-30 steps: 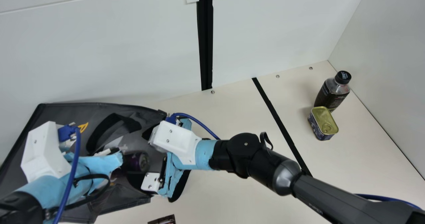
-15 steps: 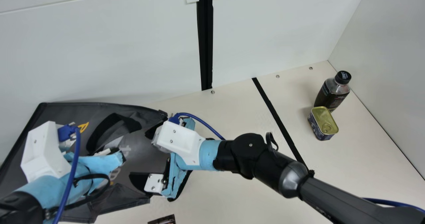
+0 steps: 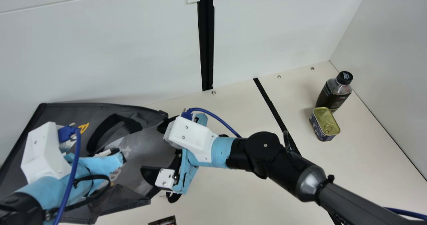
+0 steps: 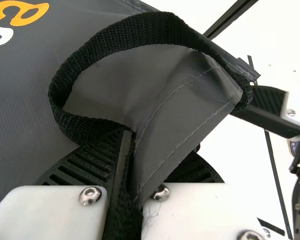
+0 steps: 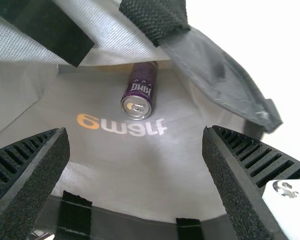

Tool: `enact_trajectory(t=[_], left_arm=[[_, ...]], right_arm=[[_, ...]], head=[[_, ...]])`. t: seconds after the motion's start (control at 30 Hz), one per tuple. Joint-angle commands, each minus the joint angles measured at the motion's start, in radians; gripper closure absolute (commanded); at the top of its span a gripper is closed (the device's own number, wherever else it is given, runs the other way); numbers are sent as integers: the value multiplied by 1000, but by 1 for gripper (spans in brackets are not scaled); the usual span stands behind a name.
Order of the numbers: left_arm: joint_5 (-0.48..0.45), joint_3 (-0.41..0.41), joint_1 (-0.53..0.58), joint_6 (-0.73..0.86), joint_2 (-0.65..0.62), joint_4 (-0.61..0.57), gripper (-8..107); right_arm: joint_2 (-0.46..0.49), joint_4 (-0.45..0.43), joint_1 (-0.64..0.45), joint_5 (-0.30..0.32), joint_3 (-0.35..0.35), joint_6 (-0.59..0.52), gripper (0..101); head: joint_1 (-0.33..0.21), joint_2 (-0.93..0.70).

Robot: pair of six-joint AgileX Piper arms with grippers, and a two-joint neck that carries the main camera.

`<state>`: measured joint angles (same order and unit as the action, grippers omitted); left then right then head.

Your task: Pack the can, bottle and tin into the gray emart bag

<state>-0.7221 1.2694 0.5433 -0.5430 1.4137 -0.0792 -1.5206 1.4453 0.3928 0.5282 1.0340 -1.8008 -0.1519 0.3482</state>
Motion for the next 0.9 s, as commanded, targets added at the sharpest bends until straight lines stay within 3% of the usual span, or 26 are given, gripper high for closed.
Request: enact_trajectory(t=[0.0,0.87], left_arm=[[0,0,0,0,0,0,89],[0,0,0,0,0,0,89]], right_arm=[[8,-17,-4,-7,-1,14,10],[144,-294,-75,-67,-22,227,10]], head=[[-23,1],[-23,1]])
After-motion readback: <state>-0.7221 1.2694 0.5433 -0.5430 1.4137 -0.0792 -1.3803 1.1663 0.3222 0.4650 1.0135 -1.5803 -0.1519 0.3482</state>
